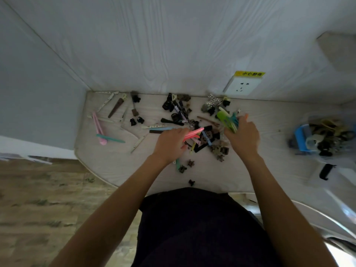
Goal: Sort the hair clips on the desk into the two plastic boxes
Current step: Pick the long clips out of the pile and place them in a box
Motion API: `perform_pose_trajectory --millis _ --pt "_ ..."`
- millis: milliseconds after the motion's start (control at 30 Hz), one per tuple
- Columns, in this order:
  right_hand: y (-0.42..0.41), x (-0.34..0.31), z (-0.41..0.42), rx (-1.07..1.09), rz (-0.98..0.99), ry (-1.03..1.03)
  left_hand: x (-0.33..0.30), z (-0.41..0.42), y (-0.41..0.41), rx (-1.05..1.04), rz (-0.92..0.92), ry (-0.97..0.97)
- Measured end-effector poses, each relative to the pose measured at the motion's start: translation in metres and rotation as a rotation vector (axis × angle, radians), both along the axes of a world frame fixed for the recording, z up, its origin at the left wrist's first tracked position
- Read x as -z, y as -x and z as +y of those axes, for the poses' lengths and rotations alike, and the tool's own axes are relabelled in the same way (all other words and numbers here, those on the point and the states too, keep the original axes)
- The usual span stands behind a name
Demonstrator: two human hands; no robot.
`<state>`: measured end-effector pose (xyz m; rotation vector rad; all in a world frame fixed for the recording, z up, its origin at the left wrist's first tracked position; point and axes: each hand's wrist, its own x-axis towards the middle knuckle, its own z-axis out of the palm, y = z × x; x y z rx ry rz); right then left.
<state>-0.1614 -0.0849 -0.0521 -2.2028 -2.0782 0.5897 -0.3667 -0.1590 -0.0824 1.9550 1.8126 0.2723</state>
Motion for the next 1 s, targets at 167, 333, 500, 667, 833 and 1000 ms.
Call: perform_pose_trajectory --millis 167,333,500,667,833,1000 --pt "-0.036 0.011 -0.001 0.297 0.098 0.062 -0.003 0.000 -0.006 -0.129 0.019 -0.031" --pt "-0.029 0.026 0.013 0.277 0.136 0.149 -0.002 -0.044 0.002 -0.310 0.072 0.088" --pt "-0.022 0.030 0.014 0.196 0.121 0.166 0.004 -0.062 -0.006 -0.463 0.045 0.208" --pt "-0.039 0.027 -0.014 0.176 0.131 0.148 0.004 -0.056 -0.001 -0.565 0.032 0.260" --pt "-0.044 0.029 -0.039 0.132 0.095 0.112 0.005 -0.041 0.007 -0.521 0.082 0.259" --pt "-0.042 0.031 -0.051 0.130 0.080 0.057 0.005 -0.030 0.016 -0.467 0.058 0.238"
